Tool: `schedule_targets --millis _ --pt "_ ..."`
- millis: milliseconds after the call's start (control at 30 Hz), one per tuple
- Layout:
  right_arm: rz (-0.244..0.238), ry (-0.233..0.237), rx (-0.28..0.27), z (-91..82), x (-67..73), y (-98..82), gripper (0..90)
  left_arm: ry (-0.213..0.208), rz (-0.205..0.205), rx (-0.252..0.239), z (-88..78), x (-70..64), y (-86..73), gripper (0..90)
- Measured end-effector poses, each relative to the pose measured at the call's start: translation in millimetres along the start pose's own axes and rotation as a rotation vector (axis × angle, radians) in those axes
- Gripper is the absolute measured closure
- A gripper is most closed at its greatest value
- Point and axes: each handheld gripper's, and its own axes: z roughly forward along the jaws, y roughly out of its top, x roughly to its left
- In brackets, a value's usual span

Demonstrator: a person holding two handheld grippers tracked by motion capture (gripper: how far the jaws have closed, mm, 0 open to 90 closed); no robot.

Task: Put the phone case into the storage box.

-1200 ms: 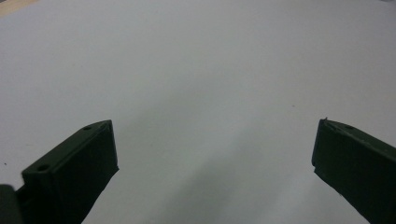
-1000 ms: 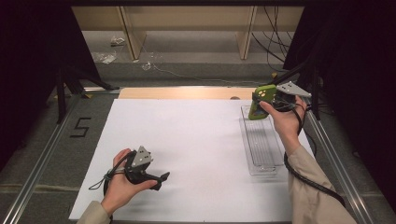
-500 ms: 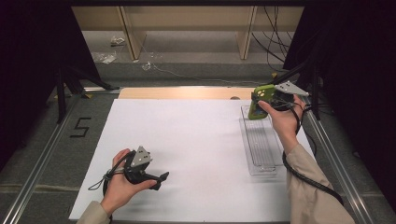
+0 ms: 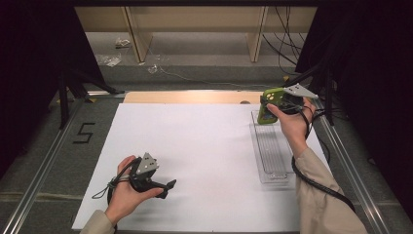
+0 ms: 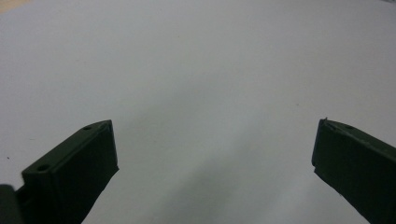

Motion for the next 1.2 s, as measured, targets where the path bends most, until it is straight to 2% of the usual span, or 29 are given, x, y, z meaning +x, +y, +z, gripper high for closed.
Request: schedule_targets --millis 600,1200 --pt "0.009 -0.017 0.037 10.6 -3.9 -1.8 16.8 0.001 0.000 -0.002 -0.3 -0.3 0.6 0.0" --pt "0.011 -0.028 0.066 18.6 -2.1 -3.1 16.8 0.002 -0.001 -0.002 -0.4 -0.5 0.7 0.0"
